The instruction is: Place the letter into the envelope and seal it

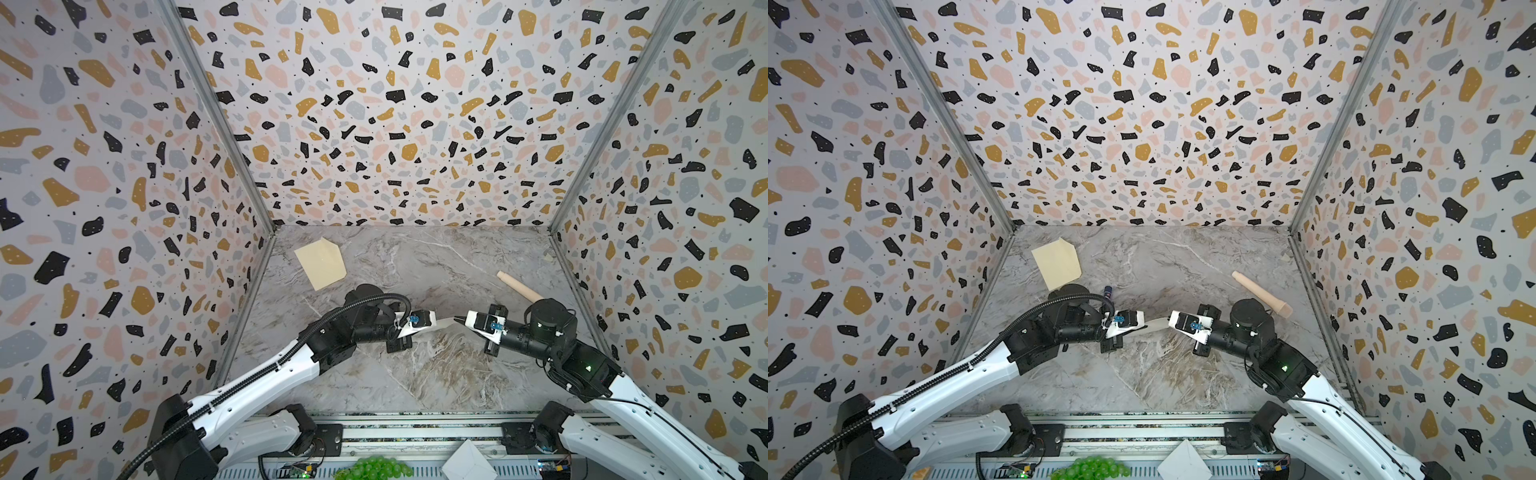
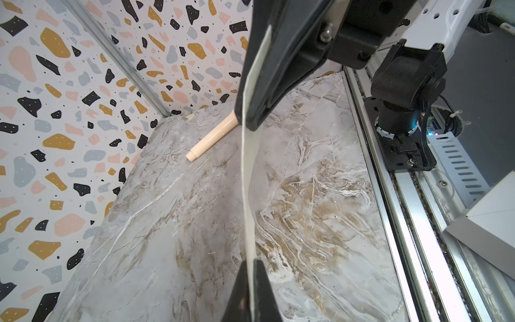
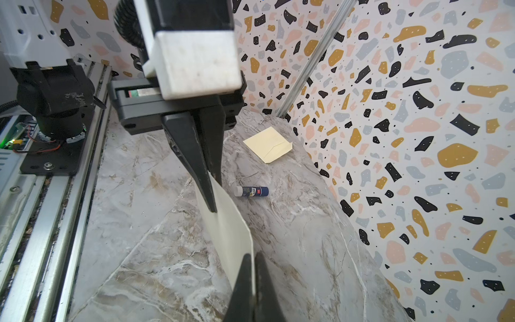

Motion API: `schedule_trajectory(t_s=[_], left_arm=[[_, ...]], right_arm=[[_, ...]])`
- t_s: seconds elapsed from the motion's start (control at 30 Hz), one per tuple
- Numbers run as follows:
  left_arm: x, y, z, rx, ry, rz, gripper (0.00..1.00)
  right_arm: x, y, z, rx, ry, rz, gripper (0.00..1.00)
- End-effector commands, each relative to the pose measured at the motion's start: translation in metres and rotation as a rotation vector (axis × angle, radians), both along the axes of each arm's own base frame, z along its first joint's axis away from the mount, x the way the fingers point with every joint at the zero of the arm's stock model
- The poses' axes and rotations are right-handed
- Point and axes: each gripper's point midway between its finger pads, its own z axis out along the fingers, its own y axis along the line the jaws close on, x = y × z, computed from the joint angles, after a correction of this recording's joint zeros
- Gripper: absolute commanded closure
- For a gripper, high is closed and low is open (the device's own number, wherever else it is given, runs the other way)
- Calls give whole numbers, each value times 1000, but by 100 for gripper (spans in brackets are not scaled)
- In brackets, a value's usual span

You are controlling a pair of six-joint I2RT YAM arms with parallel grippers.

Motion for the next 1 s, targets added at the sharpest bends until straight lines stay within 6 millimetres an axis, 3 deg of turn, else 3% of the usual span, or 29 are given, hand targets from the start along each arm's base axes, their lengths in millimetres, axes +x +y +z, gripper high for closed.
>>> schedule_trajectory(t_s=[0.0,0.17,0.3,0.43,0.6,0.8,0.9,0.97], left_arm=[[-2,2,0,-7,-11,3,100],[-1,5,-1,-1,-11,19,89],[-1,6,-2,0,-10,22,89],[-2,6,-4,1,-1,20,100],[-3,8,-5,5,-1,25,100],[-1,10,-6,8,-4,40,83],[-1,11,-7,10,-1,46,83],[-1,11,-9,13,1,46,89]], right_arm=[[2,-6,15,28,-38,-31,100],[3,-11,18,33,-52,-57,100],[2,-14,18,33,-58,-70,100],[2,-16,19,35,-58,-76,100],[4,-18,18,31,-58,-92,100],[6,-24,16,22,-64,-122,100],[6,-25,15,19,-63,-125,100],[6,-26,15,20,-63,-129,100]])
